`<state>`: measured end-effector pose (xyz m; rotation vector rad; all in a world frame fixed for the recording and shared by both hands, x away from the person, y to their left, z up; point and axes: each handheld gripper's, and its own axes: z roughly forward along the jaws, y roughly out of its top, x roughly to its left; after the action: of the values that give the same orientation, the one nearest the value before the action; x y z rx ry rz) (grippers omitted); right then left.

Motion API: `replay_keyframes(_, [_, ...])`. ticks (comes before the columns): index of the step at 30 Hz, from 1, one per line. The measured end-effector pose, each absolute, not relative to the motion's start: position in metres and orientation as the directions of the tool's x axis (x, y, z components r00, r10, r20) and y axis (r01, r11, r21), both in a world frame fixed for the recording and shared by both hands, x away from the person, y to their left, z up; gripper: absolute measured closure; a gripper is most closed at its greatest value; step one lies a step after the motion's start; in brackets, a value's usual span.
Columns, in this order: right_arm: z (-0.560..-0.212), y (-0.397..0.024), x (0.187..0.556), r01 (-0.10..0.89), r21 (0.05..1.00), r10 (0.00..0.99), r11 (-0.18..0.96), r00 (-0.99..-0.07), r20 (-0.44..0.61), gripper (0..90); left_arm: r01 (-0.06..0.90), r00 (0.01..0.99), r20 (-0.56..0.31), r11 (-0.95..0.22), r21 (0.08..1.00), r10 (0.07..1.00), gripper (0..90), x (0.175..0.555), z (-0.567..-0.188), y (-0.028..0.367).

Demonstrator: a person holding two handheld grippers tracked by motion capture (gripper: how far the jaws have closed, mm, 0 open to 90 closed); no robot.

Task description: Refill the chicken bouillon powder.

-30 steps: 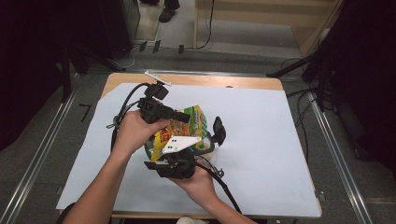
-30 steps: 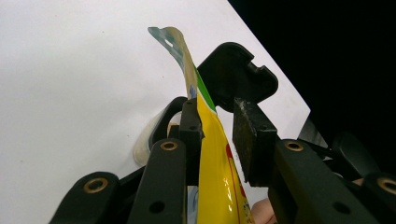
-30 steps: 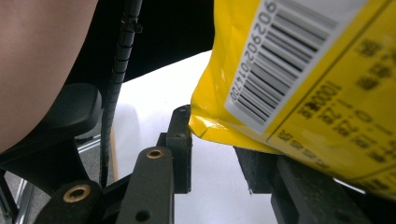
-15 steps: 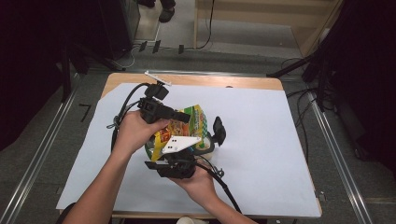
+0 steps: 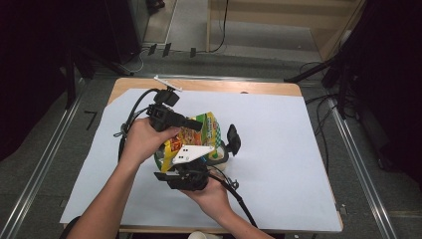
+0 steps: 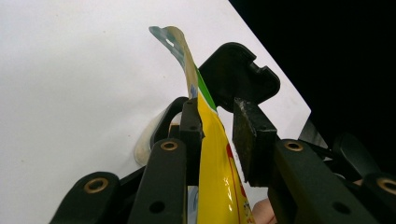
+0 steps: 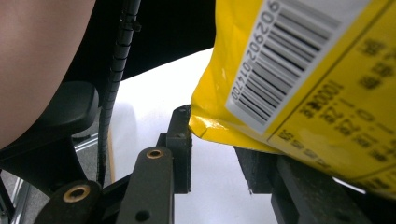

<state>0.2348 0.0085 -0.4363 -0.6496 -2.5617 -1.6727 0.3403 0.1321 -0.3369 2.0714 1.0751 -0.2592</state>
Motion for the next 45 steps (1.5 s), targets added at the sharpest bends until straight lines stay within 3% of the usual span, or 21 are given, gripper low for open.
replay_keyframes(45, [-0.4355, 0.0084, 0.2346, 0.347, 0.877, 0.345, 0.333, -0.91, 0.229, 68.4, 0.763, 0.622, -0.489, -0.335, 0.552, 0.611, 74.3, 0.3401, -0.3357, 0.1321])
